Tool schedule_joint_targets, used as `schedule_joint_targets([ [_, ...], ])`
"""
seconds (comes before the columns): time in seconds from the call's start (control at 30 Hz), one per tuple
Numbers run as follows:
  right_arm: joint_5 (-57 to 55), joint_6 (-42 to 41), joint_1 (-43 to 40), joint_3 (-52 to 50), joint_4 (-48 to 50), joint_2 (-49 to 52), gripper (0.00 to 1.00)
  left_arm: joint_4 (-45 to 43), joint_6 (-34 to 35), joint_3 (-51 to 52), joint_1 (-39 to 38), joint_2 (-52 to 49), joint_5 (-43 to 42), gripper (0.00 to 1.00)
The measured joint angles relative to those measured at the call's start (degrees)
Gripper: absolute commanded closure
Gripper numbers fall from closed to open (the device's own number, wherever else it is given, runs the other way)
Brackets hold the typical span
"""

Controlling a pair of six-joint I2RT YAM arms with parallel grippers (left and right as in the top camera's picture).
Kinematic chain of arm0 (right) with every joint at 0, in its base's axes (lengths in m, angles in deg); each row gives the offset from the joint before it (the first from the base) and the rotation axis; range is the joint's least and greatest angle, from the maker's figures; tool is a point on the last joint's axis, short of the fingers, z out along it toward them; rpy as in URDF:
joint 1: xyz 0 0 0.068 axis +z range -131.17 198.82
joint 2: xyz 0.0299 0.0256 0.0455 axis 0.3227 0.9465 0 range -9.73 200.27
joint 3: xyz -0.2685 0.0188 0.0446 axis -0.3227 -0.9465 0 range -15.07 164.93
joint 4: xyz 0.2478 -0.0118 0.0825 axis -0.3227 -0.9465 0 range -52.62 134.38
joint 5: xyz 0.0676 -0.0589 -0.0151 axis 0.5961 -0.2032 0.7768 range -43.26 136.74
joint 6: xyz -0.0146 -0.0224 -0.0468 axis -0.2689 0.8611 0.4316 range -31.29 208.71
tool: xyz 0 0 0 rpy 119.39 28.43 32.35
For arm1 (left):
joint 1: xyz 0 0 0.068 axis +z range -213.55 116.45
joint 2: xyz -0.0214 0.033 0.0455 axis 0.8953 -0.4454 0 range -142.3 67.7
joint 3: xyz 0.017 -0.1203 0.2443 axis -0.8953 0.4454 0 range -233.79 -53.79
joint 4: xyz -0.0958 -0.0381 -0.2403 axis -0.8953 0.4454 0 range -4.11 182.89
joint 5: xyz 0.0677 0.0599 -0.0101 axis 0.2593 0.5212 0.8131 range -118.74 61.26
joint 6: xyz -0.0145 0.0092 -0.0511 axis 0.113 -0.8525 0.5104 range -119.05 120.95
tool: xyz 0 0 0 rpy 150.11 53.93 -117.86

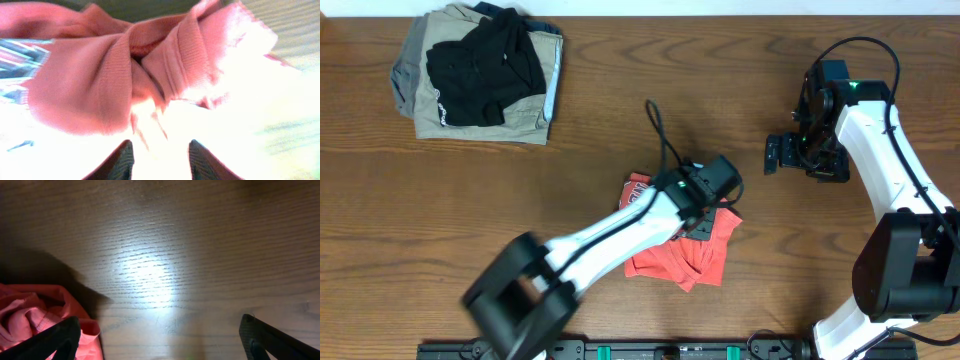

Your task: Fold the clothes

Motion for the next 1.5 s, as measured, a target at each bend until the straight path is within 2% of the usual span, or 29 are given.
schedule_joint_targets([
  [0.07,0.0,0.0,0.0,0.0,-0.02,0.0,0.01,2.97,-0.11,-0.15,0.13,4.5,0.26,0.45],
  [0.2,0.0,0.0,0.0,0.0,0.0,0.0,0.01,9.46,0.09,-0.76,1.4,9.62,1.84,0.43],
  [0.33,0.0,0.0,0.0,0.0,0.0,0.0,0.01,14.73,0.02,-0.76,5.01,10.14,4.37,0.42],
  [0.57,0.0,0.0,0.0,0.0,0.0,0.0,0.01,14.53,0.22,4.92,11.56,8.85,4.15,0.39],
  [0.67,0.0,0.0,0.0,0.0,0.02,0.0,0.01,10.99,0.24,8.94,12.61,6.69,2.36,0.4],
  [0.8,0.0,0.0,0.0,0.0,0.0,0.0,0.01,6.64,0.52,13.75,12.59,3.45,-1.18,0.57],
  [0.87,0.0,0.0,0.0,0.0,0.02,0.0,0.01,6.12,0.39,15.52,12.26,2.14,-3.1,0.62],
  [0.97,0.0,0.0,0.0,0.0,0.02,0.0,0.01,6.71,0.37,17.05,11.45,1.46,-5.07,0.69],
  [1.07,0.0,0.0,0.0,0.0,0.0,0.0,0.01,8.57,0.33,17.14,10.86,1.46,-5.86,0.81],
  [1.13,0.0,0.0,0.0,0.0,0.0,0.0,0.01,11.37,0.26,17.11,10.86,1.46,-6.25,0.93],
  [1.37,0.0,0.0,0.0,0.0,0.0,0.0,0.01,26.91,1.22,13.16,10.86,1.42,-2.47,0.94],
  [1.47,0.0,0.0,0.0,0.0,0.0,0.0,0.01,29.88,2.16,9.33,10.86,1.9,0.7,0.94],
  [1.5,0.0,0.0,0.0,0.0,0.02,0.0,0.01,30.01,2.23,8.17,10.86,2.49,1.64,0.9],
])
